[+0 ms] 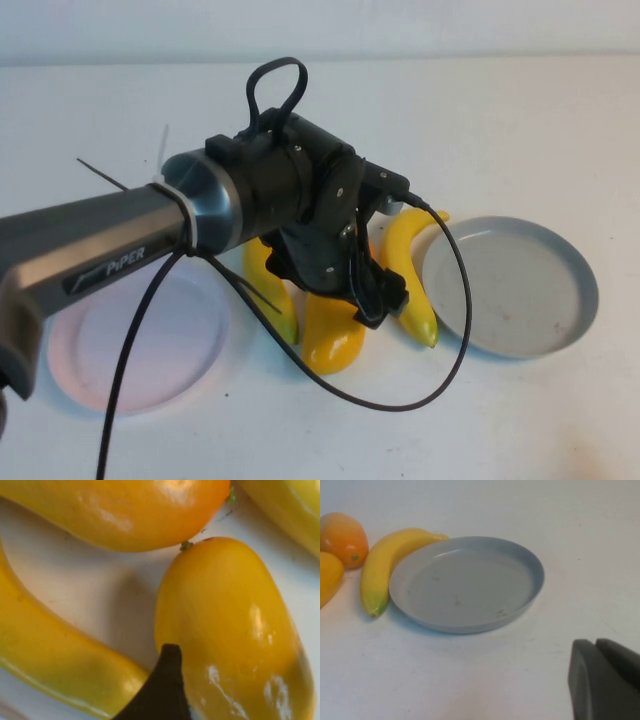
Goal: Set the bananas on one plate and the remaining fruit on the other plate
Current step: Put one type of fruit in the left plate
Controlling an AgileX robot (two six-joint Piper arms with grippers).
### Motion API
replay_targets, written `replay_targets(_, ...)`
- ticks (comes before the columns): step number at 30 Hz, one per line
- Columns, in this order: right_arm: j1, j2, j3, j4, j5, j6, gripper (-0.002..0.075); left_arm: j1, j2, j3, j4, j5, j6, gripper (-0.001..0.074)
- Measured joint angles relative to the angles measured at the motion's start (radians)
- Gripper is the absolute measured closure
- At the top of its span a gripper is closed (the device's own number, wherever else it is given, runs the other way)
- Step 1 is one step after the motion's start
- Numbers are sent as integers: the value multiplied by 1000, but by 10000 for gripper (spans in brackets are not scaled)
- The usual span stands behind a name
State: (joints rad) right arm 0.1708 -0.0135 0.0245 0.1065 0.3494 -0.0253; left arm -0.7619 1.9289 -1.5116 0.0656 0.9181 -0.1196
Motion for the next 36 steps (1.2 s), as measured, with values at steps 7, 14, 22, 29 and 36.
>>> replay_targets(7, 0, 0, 0, 0, 0, 0, 743, 3, 33, 0, 20, -24, 0, 66)
replay_targets(14, 0, 0, 0, 0, 0, 0, 743, 8, 75, 0, 30, -52, 0, 66)
replay_targets(22, 0, 0, 0, 4, 0, 0, 743, 13, 88, -6, 36, -57, 2, 183)
replay_targets(29, 0, 0, 0, 4, 0, 0, 743, 13, 64, -8, 34, -53, 6, 182)
replay_targets(36, 0, 0, 0, 4, 0, 0, 743, 37, -105, -8, 24, 57, 6, 182)
